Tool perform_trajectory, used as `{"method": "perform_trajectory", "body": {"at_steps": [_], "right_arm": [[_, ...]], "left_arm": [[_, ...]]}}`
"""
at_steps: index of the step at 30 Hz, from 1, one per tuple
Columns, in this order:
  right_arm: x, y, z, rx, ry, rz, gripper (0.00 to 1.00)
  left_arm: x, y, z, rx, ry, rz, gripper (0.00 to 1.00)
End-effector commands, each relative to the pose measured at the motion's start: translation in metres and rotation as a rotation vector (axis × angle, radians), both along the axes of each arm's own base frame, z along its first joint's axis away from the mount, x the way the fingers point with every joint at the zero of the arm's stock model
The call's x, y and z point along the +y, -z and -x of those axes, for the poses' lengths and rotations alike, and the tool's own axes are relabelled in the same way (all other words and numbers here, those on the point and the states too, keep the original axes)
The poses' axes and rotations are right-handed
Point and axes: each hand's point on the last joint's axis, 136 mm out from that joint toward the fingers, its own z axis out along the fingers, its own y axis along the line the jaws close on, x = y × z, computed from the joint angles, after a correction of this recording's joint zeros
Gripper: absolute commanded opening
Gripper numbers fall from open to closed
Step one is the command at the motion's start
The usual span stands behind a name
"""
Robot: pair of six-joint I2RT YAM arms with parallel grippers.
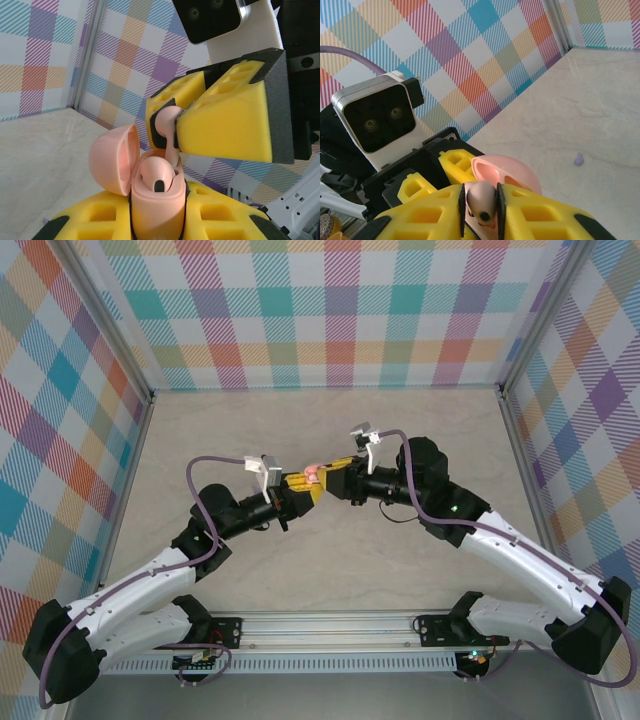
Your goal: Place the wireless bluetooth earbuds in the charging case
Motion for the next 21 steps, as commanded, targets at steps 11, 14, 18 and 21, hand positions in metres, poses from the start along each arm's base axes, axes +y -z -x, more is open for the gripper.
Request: {"method": "perform_trajectory", "body": {"at_steps": [11, 14, 18, 21], "right_arm": [[0.0041, 0.0025, 0.0104, 0.009, -0.045, 0.043, 0.37], [0.0035, 0.0029, 0.0099, 0.011, -0.038, 0.053, 0.4], [0.003, 0.003, 0.0096, 0.013, -0.033, 0.068, 0.44], [0.0029, 0.0043, 0.0094, 0.017, -0.029, 0.083, 0.44]], "left_arm": [[0.0015, -0.0261, 0.0132, -0.091, 0.024, 0.057, 0.16], [0.0006, -0.0229, 0.0138, -0.089, 0.03, 0.043, 0.16], [-0.001, -0.0216, 0.0164, -0.093, 0.047, 0.031, 0.16], [-0.0019, -0.0207, 0.0181, -0.095, 0.058, 0.026, 0.16]]}}
